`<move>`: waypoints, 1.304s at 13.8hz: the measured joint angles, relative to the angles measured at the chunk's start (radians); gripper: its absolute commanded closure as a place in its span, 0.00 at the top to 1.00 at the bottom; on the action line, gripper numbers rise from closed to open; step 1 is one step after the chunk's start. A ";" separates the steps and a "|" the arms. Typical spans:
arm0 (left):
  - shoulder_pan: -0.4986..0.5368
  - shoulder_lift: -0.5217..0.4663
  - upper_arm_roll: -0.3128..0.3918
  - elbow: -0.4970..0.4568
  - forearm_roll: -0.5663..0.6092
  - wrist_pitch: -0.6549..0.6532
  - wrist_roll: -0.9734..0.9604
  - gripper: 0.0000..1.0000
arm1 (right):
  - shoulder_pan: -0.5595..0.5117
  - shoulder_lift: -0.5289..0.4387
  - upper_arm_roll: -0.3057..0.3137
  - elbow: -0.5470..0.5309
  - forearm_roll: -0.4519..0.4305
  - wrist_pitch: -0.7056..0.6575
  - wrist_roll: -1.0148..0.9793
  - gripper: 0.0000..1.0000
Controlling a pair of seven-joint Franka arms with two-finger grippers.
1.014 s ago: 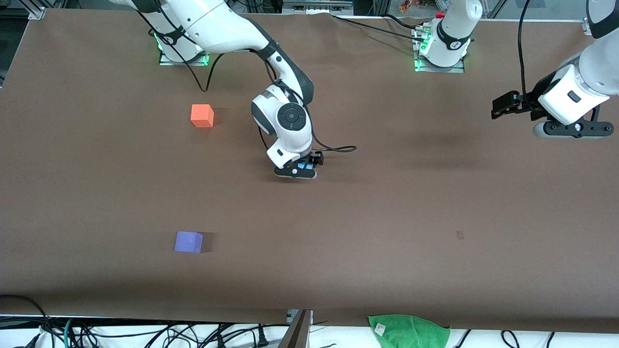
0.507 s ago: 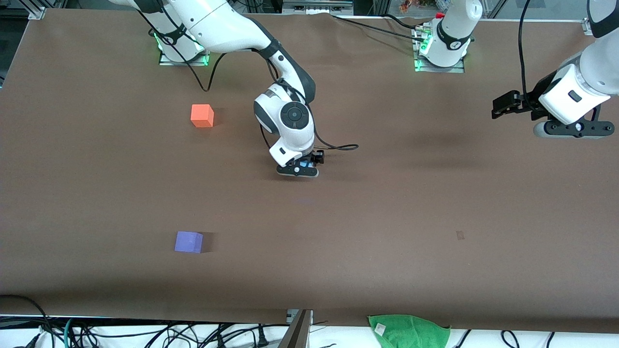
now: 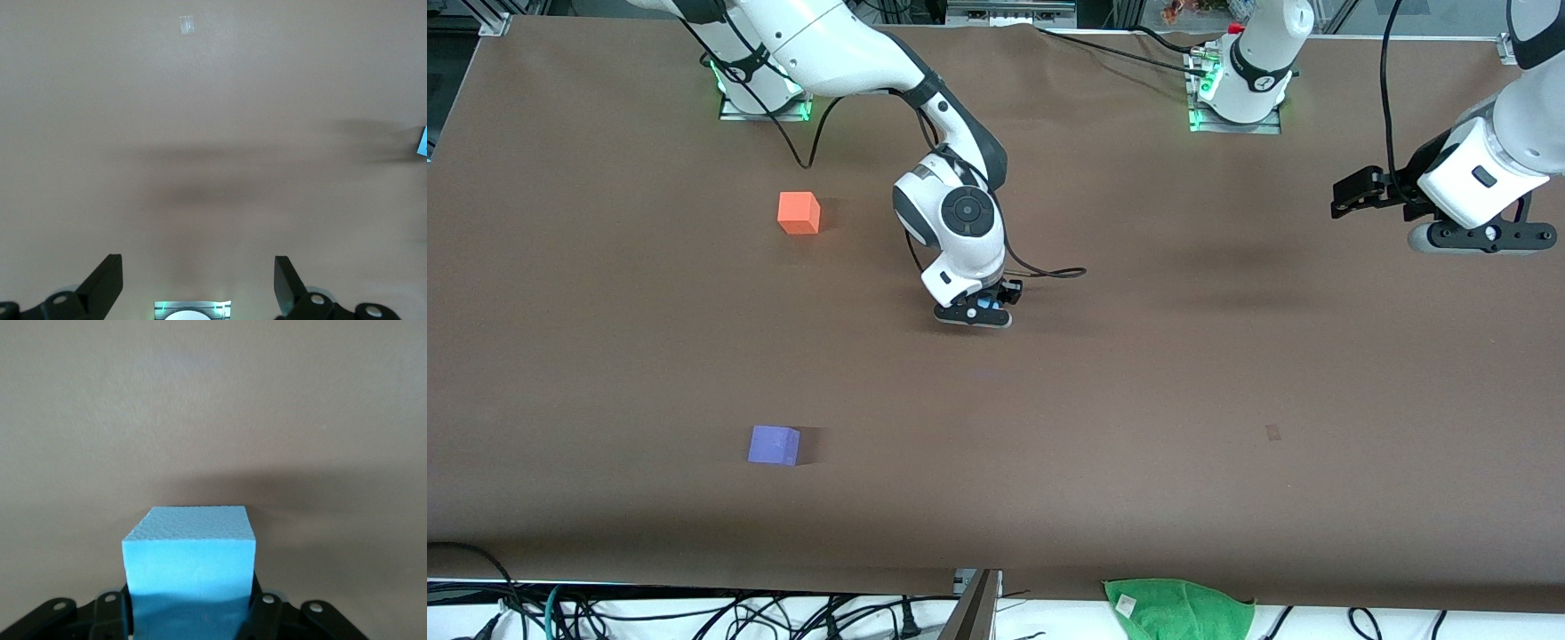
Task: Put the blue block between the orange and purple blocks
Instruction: 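Carry the blue block with the right gripper toward the orange block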
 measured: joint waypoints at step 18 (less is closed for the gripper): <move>0.000 0.000 0.000 0.011 0.000 -0.010 0.000 1.00 | -0.430 -0.239 -0.137 -0.226 0.067 -0.200 -0.772 0.28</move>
